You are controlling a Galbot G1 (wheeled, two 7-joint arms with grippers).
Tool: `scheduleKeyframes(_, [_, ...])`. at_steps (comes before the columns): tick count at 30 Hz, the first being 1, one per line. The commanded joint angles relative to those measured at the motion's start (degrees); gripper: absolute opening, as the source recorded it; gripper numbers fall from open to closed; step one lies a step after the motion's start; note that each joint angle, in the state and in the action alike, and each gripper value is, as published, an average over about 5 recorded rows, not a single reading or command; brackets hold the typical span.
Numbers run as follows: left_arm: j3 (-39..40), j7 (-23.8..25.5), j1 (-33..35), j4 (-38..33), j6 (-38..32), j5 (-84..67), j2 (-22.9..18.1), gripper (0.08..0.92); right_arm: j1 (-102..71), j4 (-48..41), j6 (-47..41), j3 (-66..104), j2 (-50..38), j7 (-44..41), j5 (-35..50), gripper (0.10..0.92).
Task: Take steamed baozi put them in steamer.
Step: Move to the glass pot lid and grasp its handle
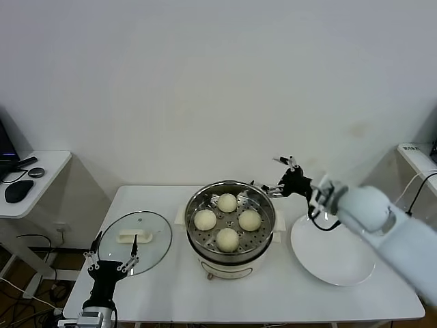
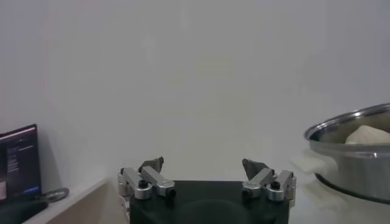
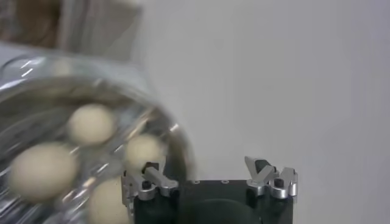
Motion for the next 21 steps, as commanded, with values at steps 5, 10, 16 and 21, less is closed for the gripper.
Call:
scheduleKeyframes(5, [2.4,-2.6,-0.1,1.7,1.8,6.3,0.8,0.823,-53.5,3.0,32.7,50.5,41.9,-0.3,-26.6,0.823])
scheduleKeyframes(10, [2.2,-5.1,0.0,2.5,6.9,16.7,3.7,0.823,-58.7,4.7,31.3,55.7,46.7,0.9,-24.2,0.823])
scheduleKeyframes(16, [-0.4,-8.6,-1.3,10.7,4.1,42.7,8.7,0.823,-62.9,5.4,29.5,60.3,49.0,3.5,-19.2,0.823])
scheduleKeyframes(21, [0.3,-10.0,-5.3,19.3,-1.5,60.6,12.2,0.823,-64.1,5.4,28.9,61.3,49.8,4.6,-17.3,0.823])
